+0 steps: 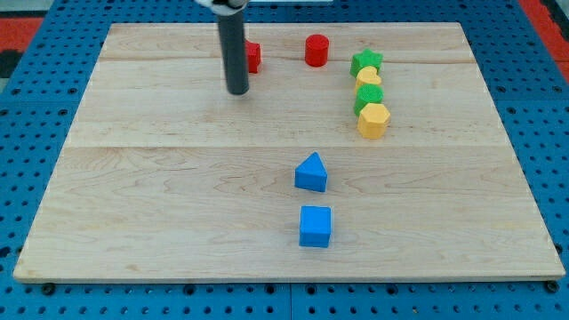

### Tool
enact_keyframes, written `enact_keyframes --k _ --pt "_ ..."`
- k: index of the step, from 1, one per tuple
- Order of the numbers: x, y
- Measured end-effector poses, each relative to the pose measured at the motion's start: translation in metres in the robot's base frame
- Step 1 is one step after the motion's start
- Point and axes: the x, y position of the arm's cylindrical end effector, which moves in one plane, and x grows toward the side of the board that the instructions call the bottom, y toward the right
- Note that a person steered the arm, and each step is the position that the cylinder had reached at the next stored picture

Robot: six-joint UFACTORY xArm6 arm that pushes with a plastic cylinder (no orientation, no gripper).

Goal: Push red star slightly upwards

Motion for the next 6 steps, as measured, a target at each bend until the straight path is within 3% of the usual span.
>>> enact_keyframes --k 1,2,3,5,6 --pt "-0.006 -0.047" --pt "-0.031 -0.04" --pt "-0.044 0.014" --pt "-0.071 0.037" --pt "-0.017 0.037"
